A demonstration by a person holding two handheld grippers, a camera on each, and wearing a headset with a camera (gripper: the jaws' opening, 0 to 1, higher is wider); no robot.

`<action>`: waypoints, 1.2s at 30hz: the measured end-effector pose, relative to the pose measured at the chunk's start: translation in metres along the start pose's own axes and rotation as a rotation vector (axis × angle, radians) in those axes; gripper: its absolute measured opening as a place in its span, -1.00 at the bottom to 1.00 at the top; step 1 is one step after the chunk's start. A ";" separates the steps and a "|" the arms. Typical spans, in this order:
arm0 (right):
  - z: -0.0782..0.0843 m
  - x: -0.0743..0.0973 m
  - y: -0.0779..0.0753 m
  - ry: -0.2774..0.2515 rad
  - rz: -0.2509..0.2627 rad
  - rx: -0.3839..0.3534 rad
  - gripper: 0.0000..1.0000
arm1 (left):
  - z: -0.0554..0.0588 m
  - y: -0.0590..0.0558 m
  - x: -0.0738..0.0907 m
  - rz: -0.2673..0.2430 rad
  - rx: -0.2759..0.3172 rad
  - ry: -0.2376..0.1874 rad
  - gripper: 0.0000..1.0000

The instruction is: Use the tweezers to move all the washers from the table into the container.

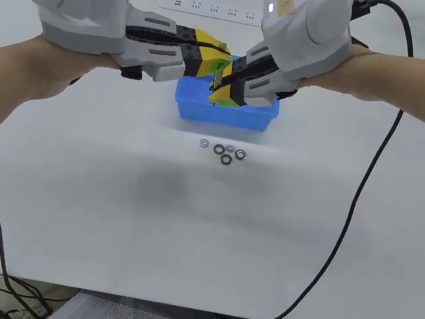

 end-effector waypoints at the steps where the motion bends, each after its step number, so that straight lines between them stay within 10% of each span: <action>1: -0.001 0.001 0.001 -0.003 0.000 -0.004 -0.81 | 0.000 -0.001 0.001 0.000 -0.001 -0.001 -0.91; 22: -0.002 0.005 0.026 -0.023 0.009 0.001 -0.69 | -0.001 -0.018 0.010 0.005 -0.010 0.008 -0.91; 36: 0.042 0.034 0.060 0.006 0.056 -0.103 -0.37 | 0.011 -0.036 0.000 0.032 -0.040 0.000 -0.91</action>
Point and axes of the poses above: the centre of the closed fingertips' face, and the gripper's own axes: x roughly backward along the fingers, y roughly to its left, z roughly out of its underside, the point moved 3 cm from there along x, roughly backward along the fingers, and after that the axes turned 2 degrees about -x, right-handed, at the moved point
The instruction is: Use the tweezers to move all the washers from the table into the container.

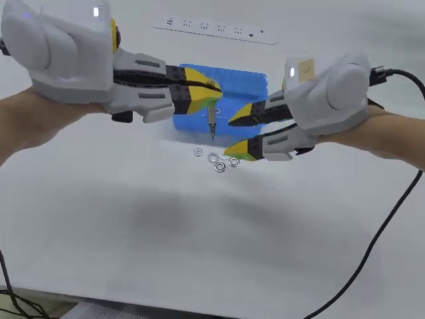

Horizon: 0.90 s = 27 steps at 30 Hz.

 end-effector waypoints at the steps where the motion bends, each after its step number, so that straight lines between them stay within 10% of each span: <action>1: 0.006 0.004 0.002 0.003 0.010 -0.006 -0.36 | 0.002 -0.004 -0.003 0.004 -0.014 0.013 -0.91; 12: 0.036 0.030 0.025 -0.003 0.006 -0.111 -0.06 | 0.015 -0.020 -0.012 0.029 -0.001 0.019 -0.90; 27: 0.037 0.027 0.045 -0.140 -0.010 -0.290 0.52 | 0.027 -0.023 -0.013 0.027 0.036 0.014 -0.90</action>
Point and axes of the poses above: the centre of the closed fingertips' face, and the gripper's own axes: x roughly backward along the fingers, y roughly to its left, z roughly out of its underside, the point moved 3 cm from there along x, roughly backward along the fingers, and after that the axes turned 2 degrees about -x, right-handed, at the moved point
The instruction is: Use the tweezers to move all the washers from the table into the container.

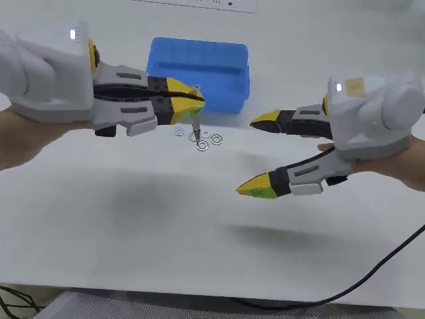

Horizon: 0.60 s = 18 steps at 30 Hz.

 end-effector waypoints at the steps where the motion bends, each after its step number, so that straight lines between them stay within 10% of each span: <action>1: 0.001 -0.001 0.000 -0.002 0.005 -0.001 0.60 | 0.000 0.000 -0.001 0.003 0.004 -0.001 -0.90; 18: 0.004 -0.007 0.001 -0.034 0.025 -0.038 0.96 | 0.004 -0.001 -0.012 0.018 0.007 -0.008 -0.90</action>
Point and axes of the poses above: the centre of the closed fingertips' face, and the gripper's own axes: x roughly backward along the fingers, y roughly to its left, z roughly out of its underside, the point moved 3 cm from there along x, roughly backward along the fingers, and after that the axes turned 2 degrees about -x, right-handed, at the moved point
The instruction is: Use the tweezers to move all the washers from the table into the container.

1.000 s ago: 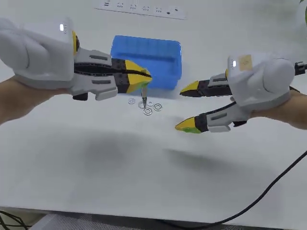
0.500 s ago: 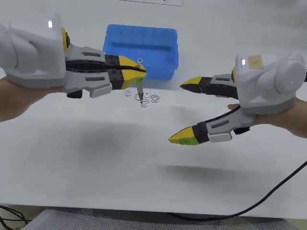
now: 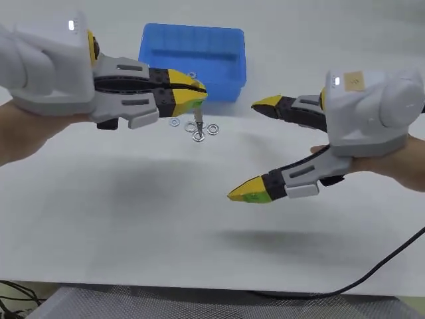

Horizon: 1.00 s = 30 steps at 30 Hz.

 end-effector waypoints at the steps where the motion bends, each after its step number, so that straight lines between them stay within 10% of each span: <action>1: 0.000 -0.001 0.000 0.001 -0.002 -0.001 0.99 | 0.000 0.000 0.000 0.001 -0.002 0.002 -0.90; 30: -0.016 -0.021 0.003 -0.020 -0.050 -0.002 0.74 | 0.014 -0.006 0.007 0.043 0.001 0.047 -0.90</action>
Point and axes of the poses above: the centre of the closed fingertips' face, and the gripper's own axes: x roughly backward along the fingers, y roughly to its left, z roughly out of its underside, the point moved 3 cm from there along x, roughly backward along the fingers, and after that the axes turned 2 degrees about -x, right-handed, at the moved point
